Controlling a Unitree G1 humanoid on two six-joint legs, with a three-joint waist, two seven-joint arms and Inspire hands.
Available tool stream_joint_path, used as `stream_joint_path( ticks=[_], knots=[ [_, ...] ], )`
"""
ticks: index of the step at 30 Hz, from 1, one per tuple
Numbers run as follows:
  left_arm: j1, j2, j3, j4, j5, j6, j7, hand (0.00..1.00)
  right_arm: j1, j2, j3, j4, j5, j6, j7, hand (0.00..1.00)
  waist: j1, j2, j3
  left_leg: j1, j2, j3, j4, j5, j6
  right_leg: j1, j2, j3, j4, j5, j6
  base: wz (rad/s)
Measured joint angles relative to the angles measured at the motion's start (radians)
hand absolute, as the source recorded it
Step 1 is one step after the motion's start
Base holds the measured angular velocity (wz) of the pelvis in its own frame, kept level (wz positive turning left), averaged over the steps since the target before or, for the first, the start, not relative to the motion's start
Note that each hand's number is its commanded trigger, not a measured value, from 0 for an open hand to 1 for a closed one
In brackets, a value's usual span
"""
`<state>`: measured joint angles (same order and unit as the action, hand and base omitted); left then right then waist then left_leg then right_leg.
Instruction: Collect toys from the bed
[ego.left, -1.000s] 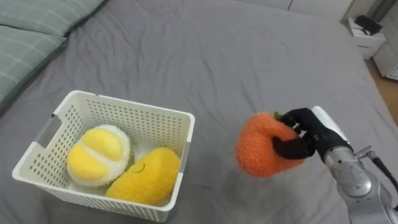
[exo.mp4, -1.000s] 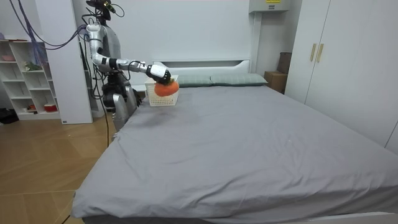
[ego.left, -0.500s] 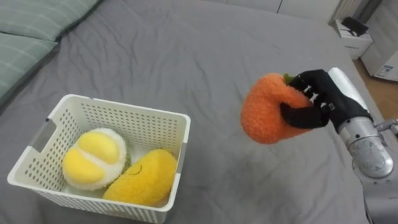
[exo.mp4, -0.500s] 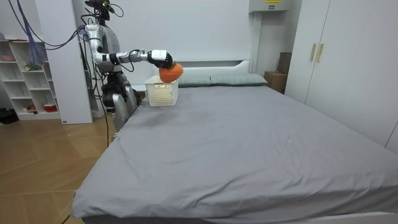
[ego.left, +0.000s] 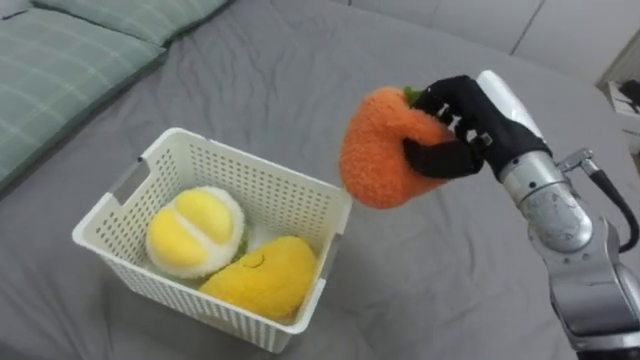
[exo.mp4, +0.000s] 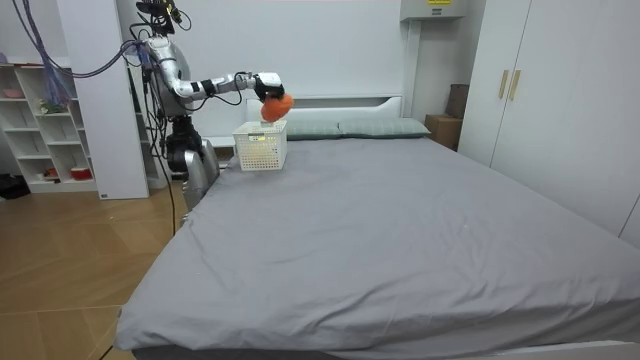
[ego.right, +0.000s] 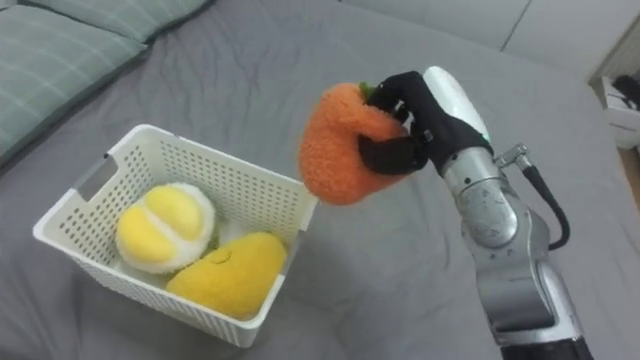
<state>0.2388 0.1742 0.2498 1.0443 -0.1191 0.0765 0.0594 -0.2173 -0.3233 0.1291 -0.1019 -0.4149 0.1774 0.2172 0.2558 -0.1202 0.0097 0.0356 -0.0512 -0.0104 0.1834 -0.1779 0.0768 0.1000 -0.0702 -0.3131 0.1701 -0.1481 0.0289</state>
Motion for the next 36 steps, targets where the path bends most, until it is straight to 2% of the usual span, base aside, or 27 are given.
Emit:
stream_joint_path(
  ticks=[1, 6, 7, 8, 9, 10, 13, 14, 15, 16, 18, 24, 36],
  knots=[
    [0.000, 0.000, 0.002, 0.000, -0.006, 0.006, 0.002, 0.00, -0.016, 0.005, 0.022, 0.000, 0.001, 0.005, 0.009, 1.00, 0.017, 0.000, 0.0004, -0.007, -0.001, -0.009, 0.004, 0.000, -0.001, 0.000, 0.000, -0.009, 0.000, 0.000, 0.000, 0.17],
    [-0.004, 0.000, 0.005, -0.003, -0.005, 0.010, 0.002, 0.00, -0.050, 0.040, 0.077, 0.004, -0.024, 0.022, 0.016, 1.00, 0.059, -0.004, 0.0032, -0.019, -0.005, -0.037, 0.009, 0.003, -0.003, 0.002, -0.001, -0.026, -0.003, 0.000, 0.001, 0.19],
    [-0.005, 0.000, 0.004, -0.004, -0.006, 0.015, 0.000, 0.00, -0.054, 0.043, 0.095, 0.006, -0.024, 0.024, 0.017, 1.00, 0.057, -0.007, 0.0032, -0.029, -0.008, -0.049, 0.019, 0.003, -0.003, 0.002, -0.003, -0.042, -0.004, -0.001, 0.001, 0.21],
    [-0.006, 0.000, 0.003, -0.007, -0.004, 0.019, -0.001, 0.00, -0.055, 0.044, 0.102, 0.006, -0.023, 0.025, 0.018, 0.88, 0.058, -0.008, 0.0041, -0.033, -0.009, -0.052, 0.022, 0.003, -0.004, 0.001, -0.003, -0.046, -0.004, -0.001, 0.001, 0.20],
    [-0.008, 0.002, 0.003, -0.016, -0.001, 0.026, 0.000, 0.00, -0.056, 0.046, 0.118, 0.006, -0.021, 0.029, 0.017, 0.82, 0.070, -0.009, 0.0042, -0.041, -0.010, -0.055, 0.022, 0.003, -0.004, -0.006, -0.004, -0.045, -0.004, -0.001, 0.001, 0.08],
    [-0.014, 0.003, 0.003, -0.022, -0.001, 0.027, 0.001, 0.00, -0.056, 0.046, 0.131, 0.007, -0.019, 0.031, 0.018, 0.54, 0.080, -0.013, 0.0047, -0.048, -0.010, -0.056, 0.023, 0.004, -0.004, -0.012, -0.004, -0.045, -0.003, -0.001, 0.001, 0.05],
    [-0.029, 0.003, 0.001, -0.023, 0.002, 0.027, 0.002, 0.00, -0.057, 0.046, 0.159, 0.008, -0.002, 0.034, 0.023, 0.43, 0.098, -0.013, 0.0052, -0.051, -0.013, -0.061, 0.023, 0.006, -0.003, -0.013, -0.006, -0.047, -0.003, -0.001, 0.001, 0.05],
    [-0.029, 0.004, 0.001, -0.023, 0.002, 0.027, 0.002, 0.00, -0.057, 0.046, 0.164, 0.008, 0.001, 0.034, 0.025, 0.31, 0.101, -0.013, 0.0054, -0.051, -0.014, -0.063, 0.023, 0.006, -0.002, -0.013, -0.007, -0.047, -0.003, -0.001, 0.001, 0.05],
    [-0.031, 0.004, 0.000, -0.023, 0.002, 0.027, 0.002, 0.00, -0.057, 0.046, 0.172, 0.009, 0.005, 0.034, 0.026, 0.11, 0.105, -0.013, 0.0058, -0.051, -0.015, -0.066, 0.023, 0.007, -0.002, -0.012, -0.007, -0.047, -0.003, -0.001, 0.001, 0.07],
    [-0.035, 0.004, 0.001, -0.023, 0.002, 0.027, 0.003, 0.00, -0.057, 0.046, 0.177, 0.009, 0.018, 0.034, 0.026, 0.05, 0.108, -0.012, 0.0061, -0.053, -0.015, -0.068, 0.023, 0.007, -0.002, -0.012, -0.007, -0.048, -0.003, -0.001, 0.001, 0.07],
    [-0.042, 0.005, 0.002, -0.030, 0.003, 0.027, 0.004, 0.00, -0.057, 0.046, 0.190, 0.010, 0.021, 0.034, 0.026, 0.00, 0.108, -0.012, 0.0063, -0.056, -0.015, -0.069, 0.023, 0.007, -0.002, -0.014, -0.008, -0.049, -0.003, -0.001, 0.001, 0.04],
    [-0.059, 0.005, 0.002, -0.031, 0.004, 0.036, 0.004, 0.00, -0.057, 0.046, 0.224, 0.023, 0.018, 0.042, 0.026, 0.00, 0.107, -0.005, 0.0113, -0.061, -0.016, -0.074, 0.023, 0.009, -0.002, -0.018, -0.008, -0.049, -0.003, -0.001, 0.001, 0.01],
    [-0.073, 0.003, 0.002, -0.030, 0.003, 0.036, 0.016, 0.00, -0.057, 0.046, 0.210, 0.023, -0.016, 0.041, 0.026, 0.00, 0.098, -0.004, 0.0100, -0.061, -0.016, -0.068, 0.023, 0.013, -0.002, -0.022, -0.009, -0.046, -0.001, -0.001, 0.001, 0.00]
  ],
)
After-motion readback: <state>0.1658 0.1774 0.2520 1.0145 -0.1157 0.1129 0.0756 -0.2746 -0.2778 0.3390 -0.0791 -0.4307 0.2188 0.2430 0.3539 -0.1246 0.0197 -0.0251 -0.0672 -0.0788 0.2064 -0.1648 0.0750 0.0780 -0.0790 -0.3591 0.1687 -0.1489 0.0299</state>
